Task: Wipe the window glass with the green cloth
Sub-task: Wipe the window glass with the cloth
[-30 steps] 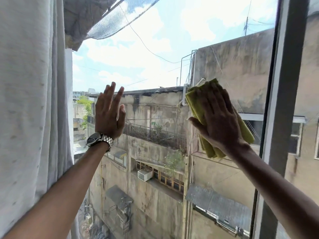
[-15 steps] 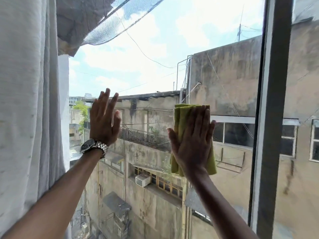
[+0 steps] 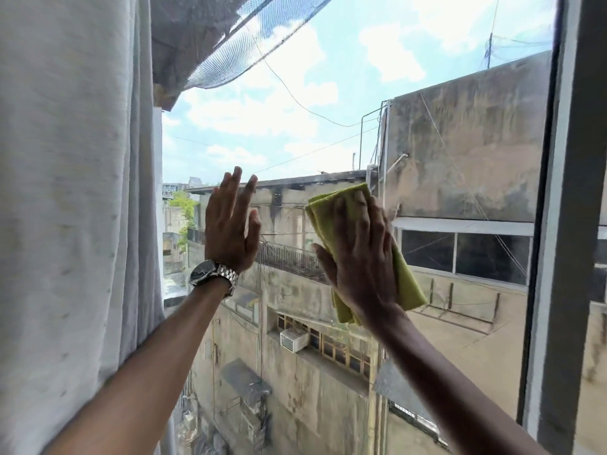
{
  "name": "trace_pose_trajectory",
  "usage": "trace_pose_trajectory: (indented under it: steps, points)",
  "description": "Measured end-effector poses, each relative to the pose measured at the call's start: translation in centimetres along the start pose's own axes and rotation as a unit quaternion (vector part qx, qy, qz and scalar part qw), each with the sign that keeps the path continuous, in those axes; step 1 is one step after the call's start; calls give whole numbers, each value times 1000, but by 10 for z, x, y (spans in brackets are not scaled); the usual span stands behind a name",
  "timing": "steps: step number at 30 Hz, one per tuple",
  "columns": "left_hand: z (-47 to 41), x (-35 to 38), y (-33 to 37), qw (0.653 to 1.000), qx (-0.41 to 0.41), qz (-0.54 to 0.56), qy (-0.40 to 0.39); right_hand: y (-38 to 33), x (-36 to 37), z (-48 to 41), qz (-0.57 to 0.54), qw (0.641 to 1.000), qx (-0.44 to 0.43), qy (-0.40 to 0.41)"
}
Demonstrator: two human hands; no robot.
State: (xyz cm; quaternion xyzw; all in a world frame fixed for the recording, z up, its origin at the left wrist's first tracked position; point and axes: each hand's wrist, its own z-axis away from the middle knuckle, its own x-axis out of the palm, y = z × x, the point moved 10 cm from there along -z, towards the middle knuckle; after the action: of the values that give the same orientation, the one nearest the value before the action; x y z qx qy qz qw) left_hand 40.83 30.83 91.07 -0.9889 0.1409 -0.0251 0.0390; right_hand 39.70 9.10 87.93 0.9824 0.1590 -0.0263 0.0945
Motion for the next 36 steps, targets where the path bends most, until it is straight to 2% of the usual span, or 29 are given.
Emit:
trace_pose_trajectory:
  steps: [3,6,8,11,13,15,19,21,22,24,27,29,31,34,35,36]
  points:
    - [0,0,-1,1000,-3,-4,-2,-36,6,25,-10,988,-147,-36]
    - [-1,0,-1,1000,-2,-4,1,-51,-7,35,-59,975,-207,-46]
    - [-1,0,0,1000,1,-3,3,-61,-13,41,-160,955,-227,-104]
    - [-2,0,0,1000,3,-3,5,-48,-14,30,-325,915,-143,-190]
    - [-3,-1,0,1000,3,-5,5,-21,-17,0,-353,919,-46,-169]
    - [-3,-1,0,1000,1,-4,5,1,-26,-34,-324,938,7,-118]
    - [-4,-1,1,1000,-4,3,8,17,-48,-88,-240,971,18,-16]
    - [-2,-1,0,1000,-1,7,7,12,-47,-99,-190,981,23,6]
    - [-2,0,0,1000,2,7,7,-1,-43,-97,-157,988,2,4]
    - [-3,0,-2,1000,6,6,6,-43,-33,-72,-123,987,-105,-6]
    - [-2,1,-3,1000,3,2,11,-95,-15,3,-92,956,-274,-52]
    - [-2,3,-4,1000,4,9,10,-94,-14,23,-49,944,-319,-60]
    - [1,4,-4,1000,4,18,8,-70,-23,-6,-8,956,-295,-6]
    - [-3,4,-6,1000,4,24,11,-11,-41,-93,30,991,-116,60]
    - [-3,4,-6,999,-4,30,11,-3,-43,-106,21,996,-72,55]
    - [-1,3,-6,999,-16,36,8,-7,-43,-105,21,996,-70,59]
